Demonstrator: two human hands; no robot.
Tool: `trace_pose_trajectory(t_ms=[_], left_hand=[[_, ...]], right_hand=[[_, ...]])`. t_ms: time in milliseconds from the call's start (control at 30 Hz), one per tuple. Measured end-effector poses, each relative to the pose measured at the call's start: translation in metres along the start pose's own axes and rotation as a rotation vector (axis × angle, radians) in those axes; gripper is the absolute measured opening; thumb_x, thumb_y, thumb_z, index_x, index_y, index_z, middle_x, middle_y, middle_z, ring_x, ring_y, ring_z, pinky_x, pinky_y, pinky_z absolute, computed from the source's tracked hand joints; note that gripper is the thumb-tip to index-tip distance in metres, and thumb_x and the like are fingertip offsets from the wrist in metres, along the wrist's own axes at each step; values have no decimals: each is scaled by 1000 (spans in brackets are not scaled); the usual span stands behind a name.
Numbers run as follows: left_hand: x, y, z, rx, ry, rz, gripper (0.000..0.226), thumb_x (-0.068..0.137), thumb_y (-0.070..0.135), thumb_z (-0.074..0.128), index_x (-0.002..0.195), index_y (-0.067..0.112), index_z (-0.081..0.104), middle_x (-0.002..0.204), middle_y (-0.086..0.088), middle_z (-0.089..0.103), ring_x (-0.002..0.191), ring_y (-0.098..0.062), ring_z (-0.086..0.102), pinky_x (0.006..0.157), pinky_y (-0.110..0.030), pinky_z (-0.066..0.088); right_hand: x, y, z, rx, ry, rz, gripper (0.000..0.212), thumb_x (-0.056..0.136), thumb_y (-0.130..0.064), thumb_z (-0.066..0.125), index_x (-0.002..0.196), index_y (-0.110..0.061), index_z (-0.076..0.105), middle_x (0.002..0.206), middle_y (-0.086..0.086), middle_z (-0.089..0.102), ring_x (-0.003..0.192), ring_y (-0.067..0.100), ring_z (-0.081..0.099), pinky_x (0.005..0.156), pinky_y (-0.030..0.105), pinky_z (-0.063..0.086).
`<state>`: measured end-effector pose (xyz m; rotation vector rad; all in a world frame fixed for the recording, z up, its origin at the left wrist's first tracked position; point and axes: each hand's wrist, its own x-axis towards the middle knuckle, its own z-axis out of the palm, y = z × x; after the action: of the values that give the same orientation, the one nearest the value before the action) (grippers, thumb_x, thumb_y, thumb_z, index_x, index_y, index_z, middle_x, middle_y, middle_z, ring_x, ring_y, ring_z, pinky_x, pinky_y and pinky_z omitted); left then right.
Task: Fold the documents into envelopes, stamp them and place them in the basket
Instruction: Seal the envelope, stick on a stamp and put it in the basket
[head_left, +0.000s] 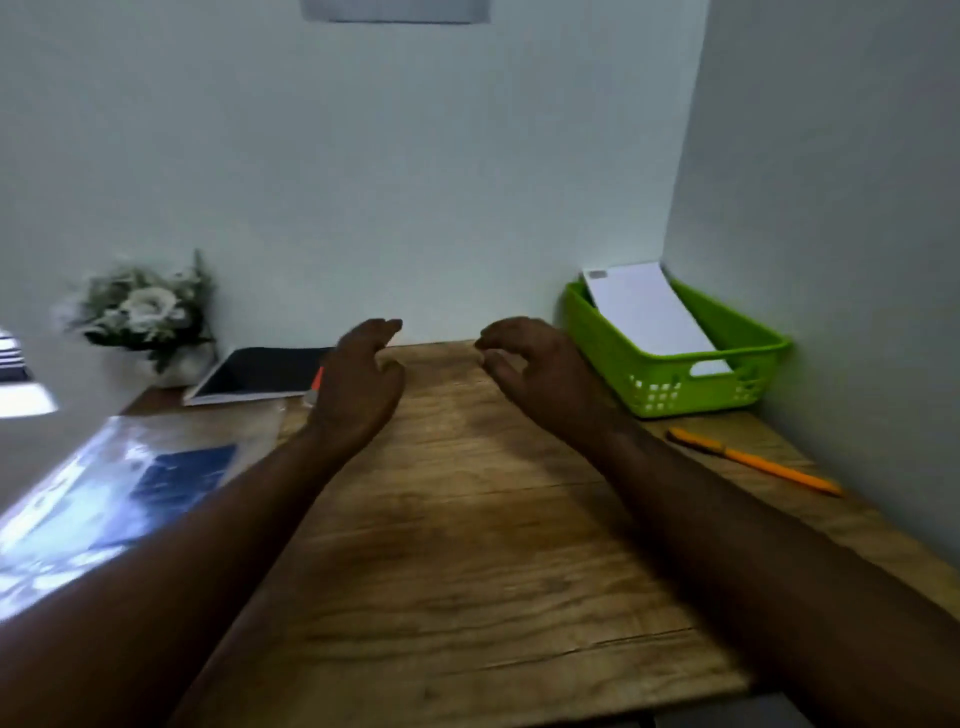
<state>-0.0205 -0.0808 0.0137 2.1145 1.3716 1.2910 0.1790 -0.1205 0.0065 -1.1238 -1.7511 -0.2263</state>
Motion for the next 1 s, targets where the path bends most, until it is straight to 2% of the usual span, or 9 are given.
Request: trace_pose_trajectory(t_ms=[67, 133, 233, 300, 400, 567, 667, 800, 1000], left_hand=[[-7, -30, -29, -27, 163, -16, 45, 83, -7, 54, 126, 6, 61, 130, -10, 58, 124, -22, 51, 108, -35, 38], [-18, -55, -47, -20, 273, -93, 47, 79, -10, 52, 122, 6, 63, 125, -10, 62, 118, -22, 56, 104, -32, 41], [-26, -77, -60, -81, 342, -295, 52, 80, -8, 50, 127, 11, 61, 128, -6, 61, 119, -19, 56, 100, -22, 38], [-23, -84, -64, -93, 341, -352, 50, 83, -7, 50, 129, 11, 60, 130, -7, 61, 120, -18, 55, 99, -19, 35], [-22, -85, -62, -76, 282, -326, 54, 81, -10, 49, 130, 9, 58, 131, -9, 60, 123, -20, 54, 100, -19, 35], [-22, -85, -59, -80, 199, -243, 54, 79, -7, 53, 131, 6, 56, 132, -10, 59, 122, -19, 53, 96, -17, 33], [-25, -78, -60, -54, 213, -141, 47, 80, -10, 50, 123, 4, 63, 118, -14, 66, 101, -13, 57, 88, -20, 40], [-33, -70, -55, -26, 137, -1, 48, 84, -5, 52, 130, 10, 58, 121, -10, 63, 108, -17, 57, 95, -26, 45], [-51, -19, -11, -75, -135, 261, 36, 90, 13, 58, 126, 19, 61, 125, 1, 59, 111, -8, 54, 96, -35, 49]], right_hand=[[-3, -20, 36, 62, -251, 104, 25, 85, -22, 69, 108, -13, 70, 112, 4, 67, 104, 13, 59, 91, 36, 49], [-3, -40, 70, 88, -435, 219, 42, 85, -30, 68, 125, -20, 61, 131, 1, 58, 118, 12, 51, 100, 32, 44], [5, -65, 112, 191, -486, 319, 53, 83, -30, 70, 132, -19, 54, 129, -2, 56, 116, 13, 51, 90, 19, 41], [12, -74, 140, 214, -492, 311, 55, 79, -30, 73, 129, -16, 56, 123, -1, 59, 112, 16, 55, 89, 24, 46], [17, -74, 172, 122, -448, 323, 68, 78, -35, 72, 137, -13, 47, 132, 9, 57, 120, 23, 52, 100, 36, 44], [17, -66, 190, 126, -336, 351, 35, 75, -39, 61, 104, -20, 69, 98, 2, 69, 93, 18, 63, 80, 35, 52], [12, -61, 179, 152, -221, 396, 28, 80, -34, 69, 103, -18, 72, 102, 2, 68, 93, 13, 62, 82, 27, 50], [0, -57, 129, 144, -144, 382, 34, 78, -32, 76, 109, -19, 70, 106, -3, 63, 94, 5, 58, 73, 6, 40], [-44, -48, -2, 281, 48, 472, 50, 73, -22, 82, 116, -30, 59, 113, -11, 63, 99, -1, 60, 77, 15, 52]])
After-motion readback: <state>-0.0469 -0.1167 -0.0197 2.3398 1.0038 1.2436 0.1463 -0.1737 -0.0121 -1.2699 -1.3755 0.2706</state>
